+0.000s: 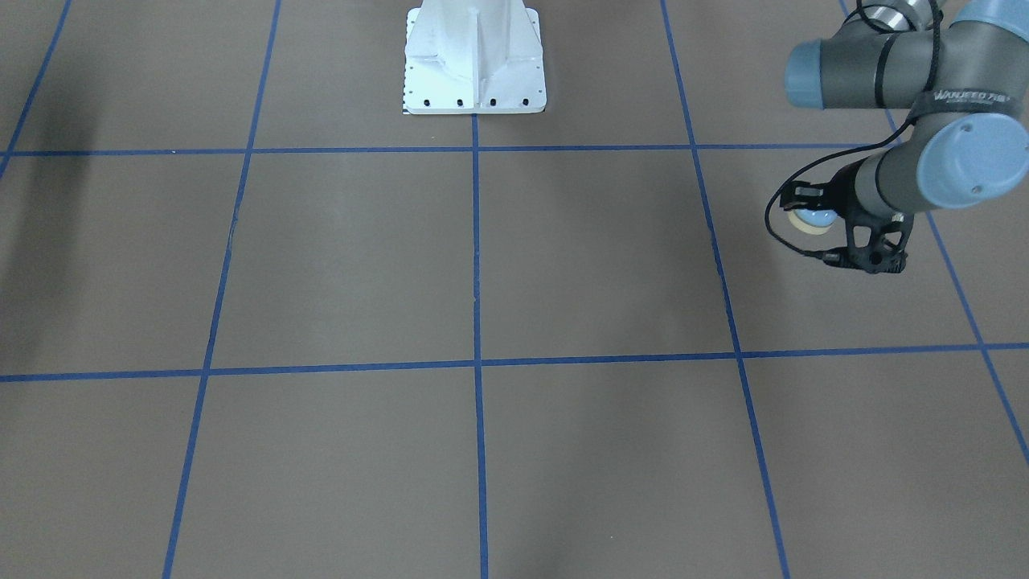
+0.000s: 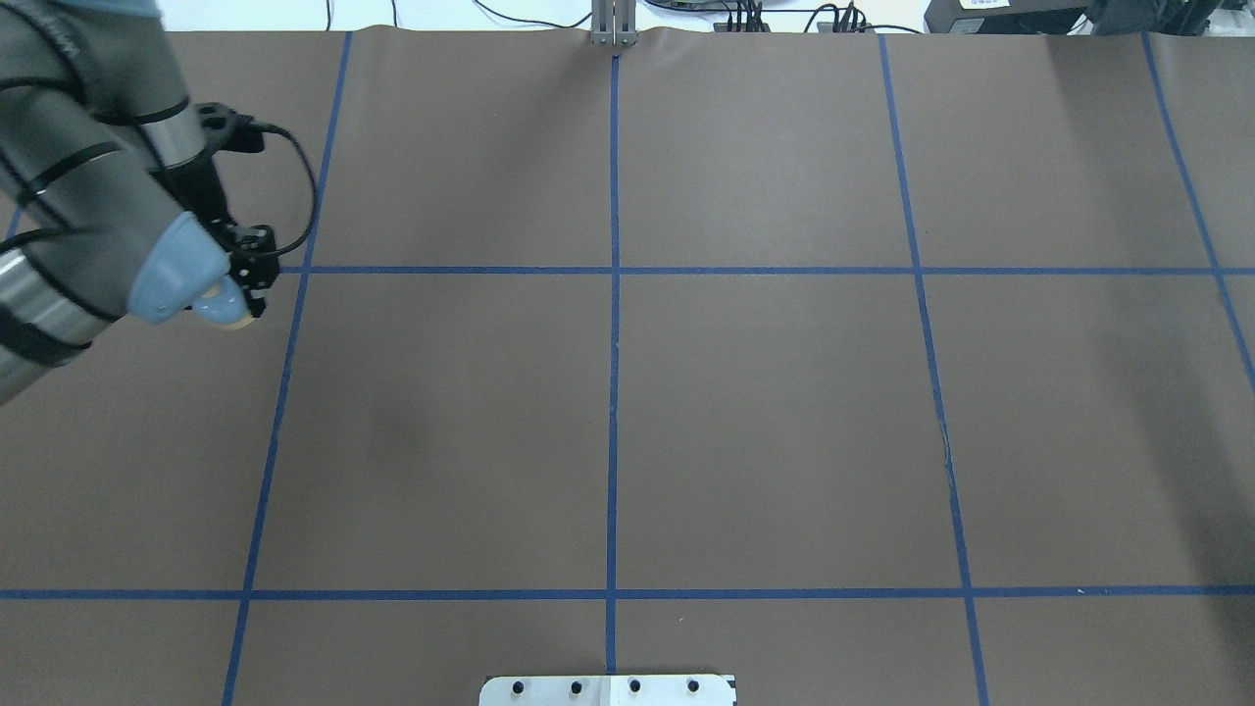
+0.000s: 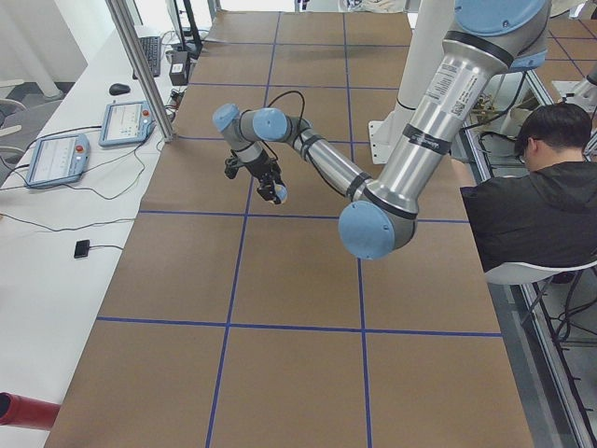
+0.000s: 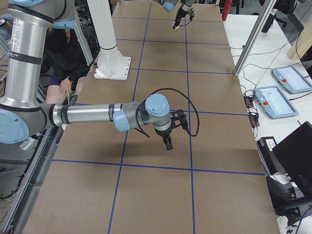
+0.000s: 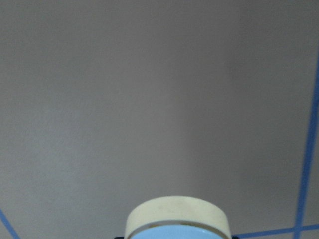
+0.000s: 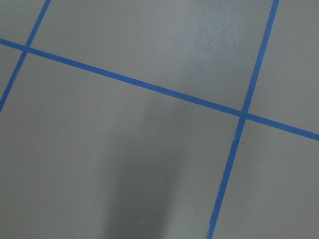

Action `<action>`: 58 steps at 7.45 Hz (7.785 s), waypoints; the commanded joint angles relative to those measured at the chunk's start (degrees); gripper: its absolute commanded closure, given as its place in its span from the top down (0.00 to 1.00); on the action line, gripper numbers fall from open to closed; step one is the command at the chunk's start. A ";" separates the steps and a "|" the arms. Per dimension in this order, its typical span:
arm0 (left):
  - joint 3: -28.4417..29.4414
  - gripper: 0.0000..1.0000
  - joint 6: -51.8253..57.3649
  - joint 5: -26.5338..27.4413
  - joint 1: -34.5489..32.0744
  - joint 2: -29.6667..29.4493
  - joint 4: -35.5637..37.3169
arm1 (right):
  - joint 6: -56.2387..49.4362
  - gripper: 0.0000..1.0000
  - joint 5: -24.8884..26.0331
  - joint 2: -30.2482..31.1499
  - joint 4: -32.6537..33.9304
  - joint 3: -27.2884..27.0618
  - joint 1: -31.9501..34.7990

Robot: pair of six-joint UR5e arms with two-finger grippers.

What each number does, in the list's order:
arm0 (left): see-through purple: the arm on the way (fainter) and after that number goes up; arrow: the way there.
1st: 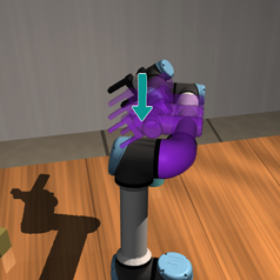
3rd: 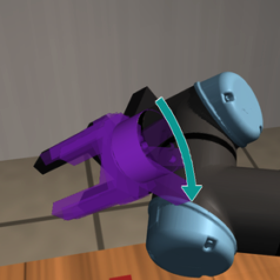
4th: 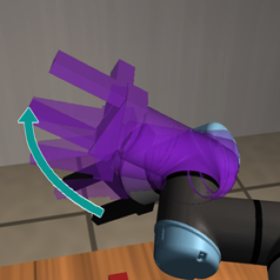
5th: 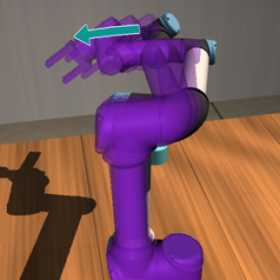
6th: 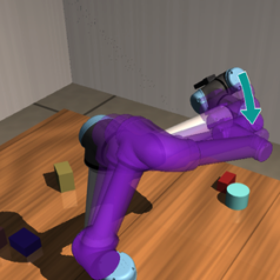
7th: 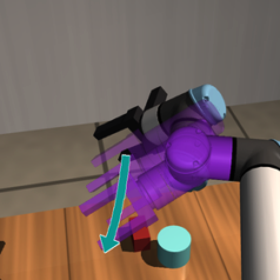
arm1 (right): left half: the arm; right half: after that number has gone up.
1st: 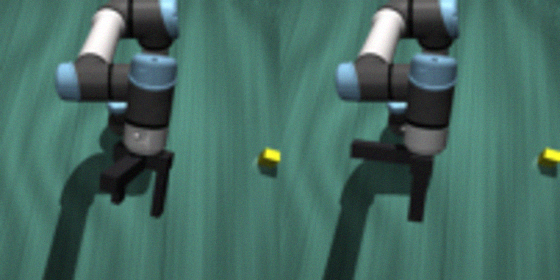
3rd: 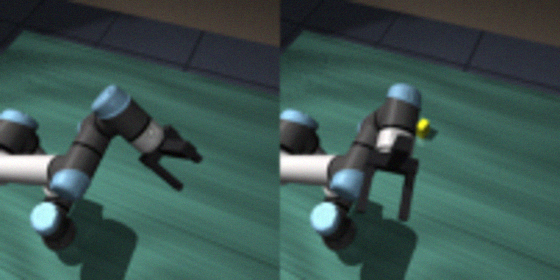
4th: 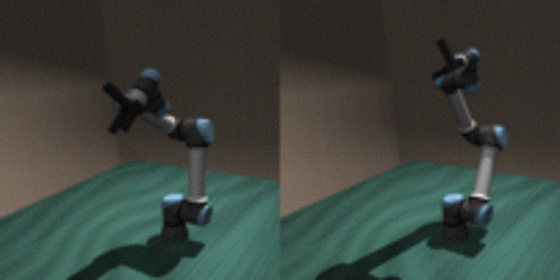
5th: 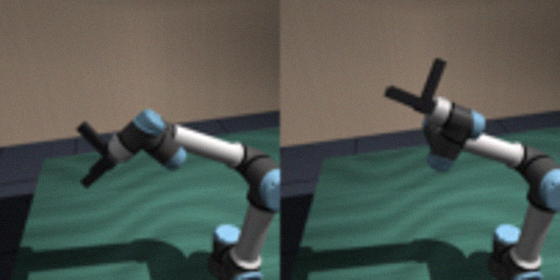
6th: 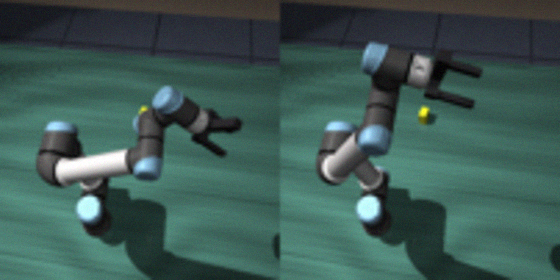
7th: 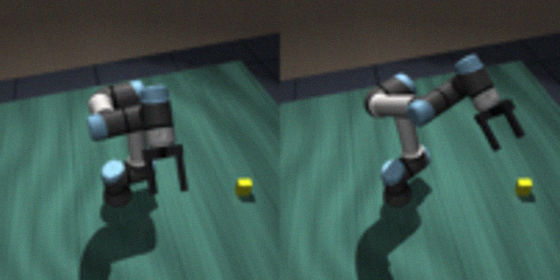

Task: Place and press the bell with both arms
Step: 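Carry the white-and-blue bell with the left gripper toward the table centre, then set the bell down on the table and open the left gripper, then withdraw the left arm while moving the right gripper above the bell, then lower the right gripper onto the bell's top button and press it, then lift the right gripper off the bell and retract it away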

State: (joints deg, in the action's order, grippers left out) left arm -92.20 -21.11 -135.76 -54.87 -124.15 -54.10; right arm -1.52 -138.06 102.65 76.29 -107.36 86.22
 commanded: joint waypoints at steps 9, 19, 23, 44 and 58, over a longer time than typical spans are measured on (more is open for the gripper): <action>40.69 0.47 -35.93 0.06 18.21 -30.89 -34.39 | 1.52 1.00 -0.37 -0.17 0.09 -0.30 -0.26; 24.59 1.00 -35.76 2.79 12.62 -25.92 -29.34 | 9.21 1.00 -1.60 -4.11 0.62 -0.74 -1.31; -8.85 1.00 -17.03 3.31 -1.78 6.23 -25.54 | 24.11 1.00 -8.26 -11.77 0.00 -0.39 -3.78; -17.40 1.00 31.12 2.96 -41.19 51.81 -36.96 | 63.40 0.00 32.24 -64.60 11.95 28.43 -56.86; -16.53 1.00 31.04 2.87 -41.11 51.81 -37.39 | 63.05 0.99 30.31 -66.10 15.47 24.85 -53.10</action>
State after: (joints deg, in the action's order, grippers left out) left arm -109.31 9.96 -132.82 -96.01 -72.33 -91.16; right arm 61.61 -107.16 35.71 91.62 -80.76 31.42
